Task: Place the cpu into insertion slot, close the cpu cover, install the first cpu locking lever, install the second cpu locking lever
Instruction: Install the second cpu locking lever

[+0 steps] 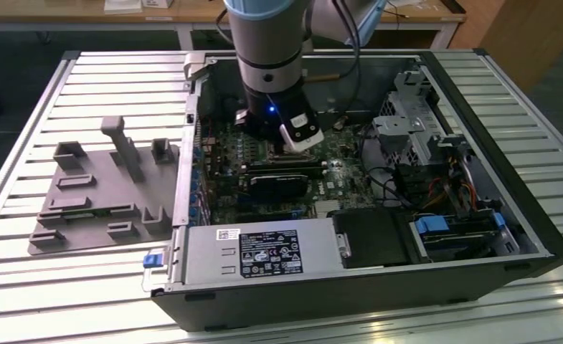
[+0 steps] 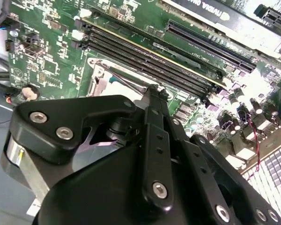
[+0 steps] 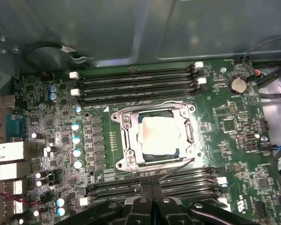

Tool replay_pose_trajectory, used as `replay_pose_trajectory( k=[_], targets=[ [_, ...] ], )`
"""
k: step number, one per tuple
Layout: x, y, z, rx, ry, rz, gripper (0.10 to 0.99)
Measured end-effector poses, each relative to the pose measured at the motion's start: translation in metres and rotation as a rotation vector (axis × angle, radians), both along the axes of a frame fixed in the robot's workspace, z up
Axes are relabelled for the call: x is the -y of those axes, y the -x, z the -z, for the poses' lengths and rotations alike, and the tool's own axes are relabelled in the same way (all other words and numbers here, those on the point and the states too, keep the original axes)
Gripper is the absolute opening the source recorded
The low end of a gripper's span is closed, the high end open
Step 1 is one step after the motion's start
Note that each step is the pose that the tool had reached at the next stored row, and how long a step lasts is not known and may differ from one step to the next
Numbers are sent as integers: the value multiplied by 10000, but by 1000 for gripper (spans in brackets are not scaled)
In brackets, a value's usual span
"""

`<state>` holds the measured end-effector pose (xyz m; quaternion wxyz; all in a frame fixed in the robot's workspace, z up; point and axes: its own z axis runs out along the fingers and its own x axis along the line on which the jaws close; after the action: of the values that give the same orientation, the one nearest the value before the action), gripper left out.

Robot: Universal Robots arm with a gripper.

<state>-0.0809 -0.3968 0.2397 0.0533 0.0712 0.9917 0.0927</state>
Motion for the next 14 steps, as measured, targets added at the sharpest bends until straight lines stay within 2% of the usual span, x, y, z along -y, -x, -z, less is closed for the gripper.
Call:
replay_pose_trajectory(
  k=[7, 14],
  targets=[
    [0, 104, 77, -3, -54, 1, 106],
    [0, 156, 177, -5, -91, 0, 106]
  ],
)
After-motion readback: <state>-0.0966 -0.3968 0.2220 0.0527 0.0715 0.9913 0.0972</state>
